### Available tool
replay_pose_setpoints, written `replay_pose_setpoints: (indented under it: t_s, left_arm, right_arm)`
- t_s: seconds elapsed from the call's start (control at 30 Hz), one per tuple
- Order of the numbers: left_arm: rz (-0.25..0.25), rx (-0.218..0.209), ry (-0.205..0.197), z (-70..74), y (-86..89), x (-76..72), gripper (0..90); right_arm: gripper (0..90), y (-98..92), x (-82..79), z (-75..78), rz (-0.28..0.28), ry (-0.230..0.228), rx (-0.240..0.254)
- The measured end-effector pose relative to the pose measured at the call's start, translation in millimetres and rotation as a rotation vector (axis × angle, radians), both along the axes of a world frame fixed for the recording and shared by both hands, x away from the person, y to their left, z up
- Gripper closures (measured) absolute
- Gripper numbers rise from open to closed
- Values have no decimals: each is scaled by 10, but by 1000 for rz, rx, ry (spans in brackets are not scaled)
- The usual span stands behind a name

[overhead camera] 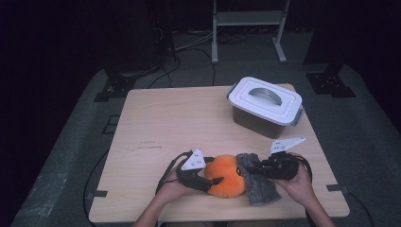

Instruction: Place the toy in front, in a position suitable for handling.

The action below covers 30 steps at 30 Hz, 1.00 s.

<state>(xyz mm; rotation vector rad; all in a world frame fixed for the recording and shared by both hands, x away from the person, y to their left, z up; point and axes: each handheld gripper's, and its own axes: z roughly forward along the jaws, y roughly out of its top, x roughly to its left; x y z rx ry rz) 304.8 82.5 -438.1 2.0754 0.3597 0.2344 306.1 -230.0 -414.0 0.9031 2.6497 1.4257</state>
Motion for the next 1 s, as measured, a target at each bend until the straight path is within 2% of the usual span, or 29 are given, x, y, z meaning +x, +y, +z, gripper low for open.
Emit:
replay_pose_setpoints:
  t_s: [0.13, 0.23, 0.33, 0.37, 0.47, 0.53, 0.57, 0.63, 0.67, 0.73, 0.8, 0.9, 1.0]
  left_arm:
    - [17, 4, 17, 2, 5, 32, 252]
    - [18, -9, 22, -9, 9, 50, 248]
    - [8, -2, 16, 18, 2, 45, 222]
    - [-1, 2, 7, 43, 8, 40, 199]
    - [-31, -19, -46, 127, 50, 9, 156]
    - [-54, -34, -55, 155, 69, -3, 152]
    - [-66, -30, -52, 152, 70, -5, 175]
    - [-92, 5, -60, 119, 51, -17, 298]
    - [-96, 8, -57, 103, 37, -23, 353]
    - [-85, 14, -54, 103, 19, -16, 398]
    - [-69, 13, -42, 109, 6, -4, 404]
    - [-27, -14, 0, 102, -14, 43, 390]
    - [14, -27, 35, 95, -16, 88, 376]
  right_arm:
    - [746, -7, -25, 43, -10, -16, -4]
    - [746, 84, -95, 131, 33, -53, 18]
    - [746, 193, -121, 124, 53, -74, -27]
    - [747, 205, -112, 102, 51, -71, -33]
    - [747, 163, -76, 70, 26, -61, -28]
    - [747, 111, -49, 53, 6, -58, -25]
    - [746, 88, -33, 38, 0, -54, -19]
    - [746, 47, -2, 13, -13, -42, -14]
    - [745, 26, 13, 6, -17, -39, -13]
    - [745, -2, 24, 6, -29, -37, -22]
    - [745, -6, -5, 50, -34, -54, -20]
    - [746, 79, -99, 180, -6, -98, 8]
    - [745, 246, -178, 229, 42, -134, -19]
